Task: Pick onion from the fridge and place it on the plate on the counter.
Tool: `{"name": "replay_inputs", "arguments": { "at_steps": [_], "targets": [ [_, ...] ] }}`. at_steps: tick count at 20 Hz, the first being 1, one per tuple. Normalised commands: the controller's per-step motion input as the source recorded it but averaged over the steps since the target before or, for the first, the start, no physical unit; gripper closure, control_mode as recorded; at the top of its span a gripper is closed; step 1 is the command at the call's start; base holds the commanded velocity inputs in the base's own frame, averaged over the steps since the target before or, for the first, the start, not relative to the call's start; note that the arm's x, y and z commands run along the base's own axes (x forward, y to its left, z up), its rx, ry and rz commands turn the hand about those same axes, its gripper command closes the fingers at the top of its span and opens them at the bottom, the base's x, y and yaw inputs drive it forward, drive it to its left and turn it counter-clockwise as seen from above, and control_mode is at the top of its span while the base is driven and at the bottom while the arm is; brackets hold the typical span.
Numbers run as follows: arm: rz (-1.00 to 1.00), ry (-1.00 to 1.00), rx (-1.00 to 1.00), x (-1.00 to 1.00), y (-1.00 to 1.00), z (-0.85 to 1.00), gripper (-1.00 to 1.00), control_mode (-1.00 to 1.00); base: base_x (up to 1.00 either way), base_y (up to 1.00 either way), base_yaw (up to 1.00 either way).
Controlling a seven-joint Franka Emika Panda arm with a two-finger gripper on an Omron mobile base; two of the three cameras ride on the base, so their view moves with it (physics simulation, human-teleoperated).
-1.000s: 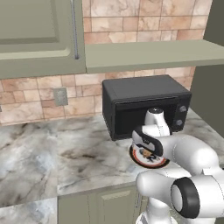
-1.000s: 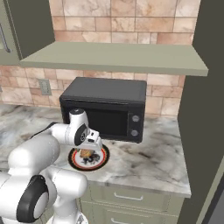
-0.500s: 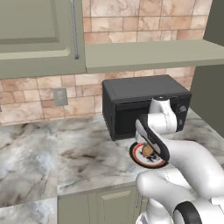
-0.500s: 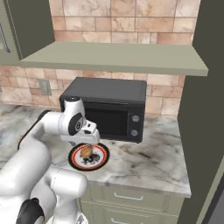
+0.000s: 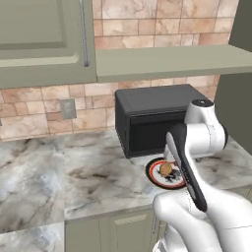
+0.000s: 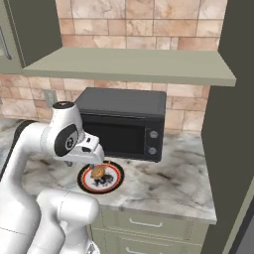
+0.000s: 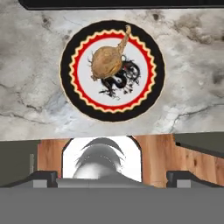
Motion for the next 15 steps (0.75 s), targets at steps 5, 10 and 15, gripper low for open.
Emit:
{"name": "replay_inputs", "arguments": {
  "at_steps": [5,10,15],
  "targets": [
    [0.0,-0.01,0.0,-0.51,0.0,0.96,-1.0,-1.0,0.0,0.0,0.0],
    [0.0,-0.01,0.0,-0.55,0.0,0.96,-1.0,-1.0,0.0,0.0,0.0],
    [0.0,0.0,0.0,-0.62,0.0,0.73,-1.0,-1.0,0.0,0.0,0.0]
  ]
}}
